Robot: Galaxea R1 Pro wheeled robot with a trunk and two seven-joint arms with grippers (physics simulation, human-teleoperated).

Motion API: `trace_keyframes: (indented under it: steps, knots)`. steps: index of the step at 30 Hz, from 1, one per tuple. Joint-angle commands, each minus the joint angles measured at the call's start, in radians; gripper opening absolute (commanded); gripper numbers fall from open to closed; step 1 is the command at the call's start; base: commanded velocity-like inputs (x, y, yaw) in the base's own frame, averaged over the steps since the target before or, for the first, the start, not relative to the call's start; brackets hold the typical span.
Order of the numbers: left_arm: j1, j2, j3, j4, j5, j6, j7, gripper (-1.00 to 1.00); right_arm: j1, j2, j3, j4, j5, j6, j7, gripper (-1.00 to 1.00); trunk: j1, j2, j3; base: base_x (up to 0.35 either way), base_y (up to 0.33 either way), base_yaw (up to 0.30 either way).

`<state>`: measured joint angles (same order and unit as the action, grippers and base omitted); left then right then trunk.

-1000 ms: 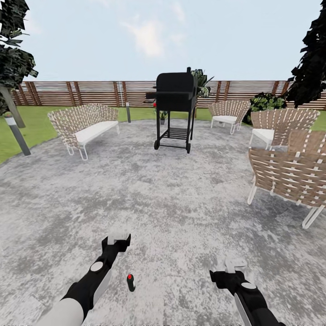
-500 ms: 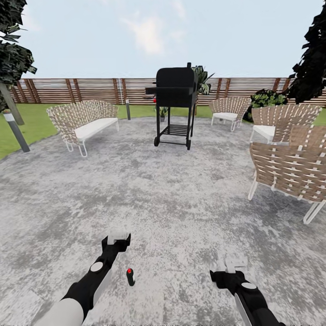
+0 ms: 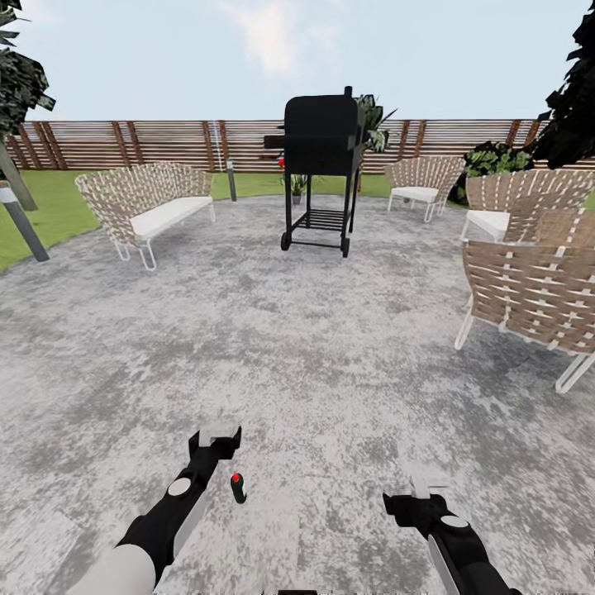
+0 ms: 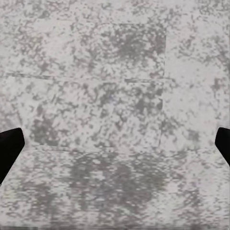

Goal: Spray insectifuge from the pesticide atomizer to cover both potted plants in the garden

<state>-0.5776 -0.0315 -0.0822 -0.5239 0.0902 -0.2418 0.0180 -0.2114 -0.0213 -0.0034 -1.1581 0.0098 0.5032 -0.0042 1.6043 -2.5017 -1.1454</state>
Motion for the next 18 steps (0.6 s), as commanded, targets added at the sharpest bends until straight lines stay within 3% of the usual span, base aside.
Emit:
trace_keyframes:
  steps: [1, 9, 18]
  knots:
    - [-0.001, -0.003, -0.005, 0.001, 0.009, -0.004, 0.002, 1.00, 0.000, 0.000, 0.000, -0.001, 0.001, 0.005, 0.000, 1.00, 0.000, -0.001, -0.006, 0.000, 0.000, 0.000]
    - [-0.001, -0.029, -0.007, 0.001, 0.006, -0.004, 0.002, 1.00, 0.000, 0.001, 0.001, -0.002, 0.002, 0.005, 0.000, 1.00, 0.004, -0.003, -0.045, 0.000, 0.000, 0.000]
    - [-0.001, -0.031, -0.007, 0.001, 0.005, -0.004, 0.001, 1.00, 0.000, 0.001, 0.002, -0.002, 0.003, 0.005, 0.000, 1.00, 0.008, -0.005, -0.080, 0.000, 0.000, 0.000]
